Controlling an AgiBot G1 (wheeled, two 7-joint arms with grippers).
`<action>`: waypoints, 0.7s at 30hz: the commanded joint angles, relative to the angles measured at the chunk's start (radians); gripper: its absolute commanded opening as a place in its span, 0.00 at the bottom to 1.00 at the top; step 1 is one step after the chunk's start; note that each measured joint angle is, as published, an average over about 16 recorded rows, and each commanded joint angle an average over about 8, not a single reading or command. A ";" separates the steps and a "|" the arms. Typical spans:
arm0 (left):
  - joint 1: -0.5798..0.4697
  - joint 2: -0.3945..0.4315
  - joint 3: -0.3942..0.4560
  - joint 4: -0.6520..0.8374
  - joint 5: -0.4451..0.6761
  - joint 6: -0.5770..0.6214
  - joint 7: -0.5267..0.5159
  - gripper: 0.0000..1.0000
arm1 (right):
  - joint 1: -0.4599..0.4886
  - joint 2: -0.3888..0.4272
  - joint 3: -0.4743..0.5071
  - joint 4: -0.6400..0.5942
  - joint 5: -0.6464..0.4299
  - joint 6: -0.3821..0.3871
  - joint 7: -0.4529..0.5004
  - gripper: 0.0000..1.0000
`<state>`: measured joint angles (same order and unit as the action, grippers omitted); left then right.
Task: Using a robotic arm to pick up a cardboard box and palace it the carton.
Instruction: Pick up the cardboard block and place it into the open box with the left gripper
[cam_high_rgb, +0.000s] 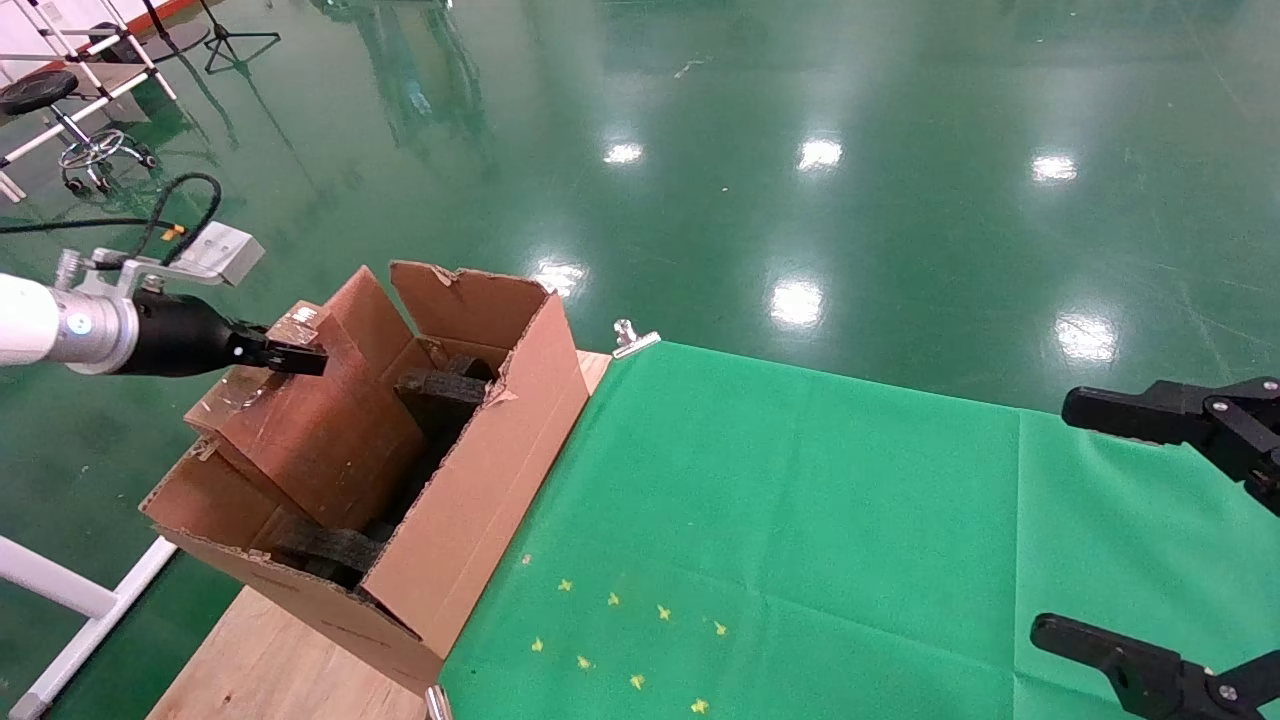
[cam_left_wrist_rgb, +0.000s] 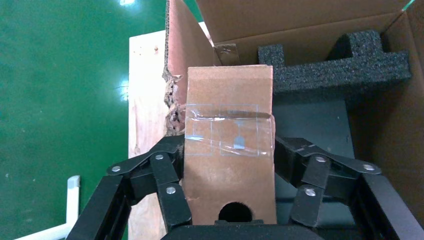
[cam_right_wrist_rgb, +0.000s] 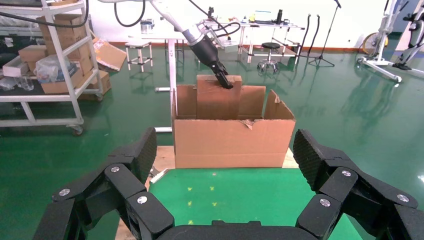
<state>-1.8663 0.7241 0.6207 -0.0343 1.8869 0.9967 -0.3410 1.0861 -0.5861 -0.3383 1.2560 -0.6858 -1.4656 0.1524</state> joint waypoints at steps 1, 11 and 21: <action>0.010 0.006 -0.006 0.014 -0.009 -0.017 -0.001 0.00 | 0.000 0.000 0.000 0.000 0.000 0.000 0.000 1.00; 0.075 0.042 -0.011 0.034 -0.015 -0.090 0.012 0.00 | 0.000 0.000 0.000 0.000 0.000 0.000 0.000 1.00; 0.163 0.104 0.003 0.058 0.004 -0.183 -0.008 0.00 | 0.000 0.000 0.000 0.000 0.000 0.000 0.000 1.00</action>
<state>-1.7075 0.8254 0.6232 0.0216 1.8904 0.8169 -0.3519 1.0861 -0.5860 -0.3385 1.2560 -0.6857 -1.4656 0.1523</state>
